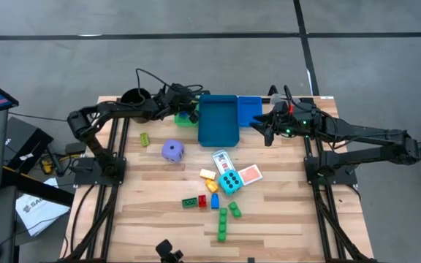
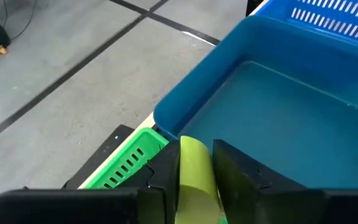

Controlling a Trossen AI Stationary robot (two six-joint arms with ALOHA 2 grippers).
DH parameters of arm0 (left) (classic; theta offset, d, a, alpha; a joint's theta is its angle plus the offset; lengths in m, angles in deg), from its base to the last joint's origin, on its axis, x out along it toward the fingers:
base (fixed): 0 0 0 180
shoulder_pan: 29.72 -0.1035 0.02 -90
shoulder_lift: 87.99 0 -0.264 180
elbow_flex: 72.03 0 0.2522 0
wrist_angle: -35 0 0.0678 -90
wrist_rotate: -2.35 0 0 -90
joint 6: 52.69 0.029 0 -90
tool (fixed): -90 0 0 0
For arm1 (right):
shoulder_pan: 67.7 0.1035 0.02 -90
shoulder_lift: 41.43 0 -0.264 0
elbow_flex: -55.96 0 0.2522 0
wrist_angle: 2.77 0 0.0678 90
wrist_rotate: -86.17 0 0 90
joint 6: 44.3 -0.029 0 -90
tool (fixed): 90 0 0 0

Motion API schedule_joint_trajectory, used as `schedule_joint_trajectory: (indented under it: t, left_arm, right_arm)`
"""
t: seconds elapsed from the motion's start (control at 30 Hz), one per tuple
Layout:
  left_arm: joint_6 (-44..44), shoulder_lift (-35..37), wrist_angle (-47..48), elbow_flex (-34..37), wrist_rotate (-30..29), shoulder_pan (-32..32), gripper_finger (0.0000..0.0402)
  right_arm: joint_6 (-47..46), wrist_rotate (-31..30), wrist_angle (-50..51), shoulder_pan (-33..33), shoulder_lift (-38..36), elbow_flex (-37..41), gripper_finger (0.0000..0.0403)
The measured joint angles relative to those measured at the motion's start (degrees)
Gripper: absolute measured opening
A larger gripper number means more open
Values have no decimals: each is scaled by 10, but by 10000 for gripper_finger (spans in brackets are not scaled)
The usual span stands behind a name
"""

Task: Pick & Place Toys
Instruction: Put the small light green game piece into the green bin

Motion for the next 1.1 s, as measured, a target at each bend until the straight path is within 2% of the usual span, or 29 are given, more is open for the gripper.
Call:
schedule_joint_trajectory:
  t: [0.23, 0.5, 0.8, 0.9, 1.1]
  left_arm:
    - [0, 0, 1, 0, 0, 0, 70]
    - [0, 0, 1, 0, 0, 0, 94]
    - [-1, 0, 4, 0, 0, 0, 97]
    - [-31, 0, 7, 0, 0, 0, 98]
    - [-68, 52, 99, 0, 10, 1, 98]
  right_arm:
    - [0, 0, 1, 0, 0, 0, 179]
    - [0, 0, 2, 0, 0, 0, 179]
    - [0, 0, 4, 0, 0, 0, 179]
    - [0, 0, 4, 0, 0, 0, 179]
    - [0, 0, 4, 0, 0, 0, 179]
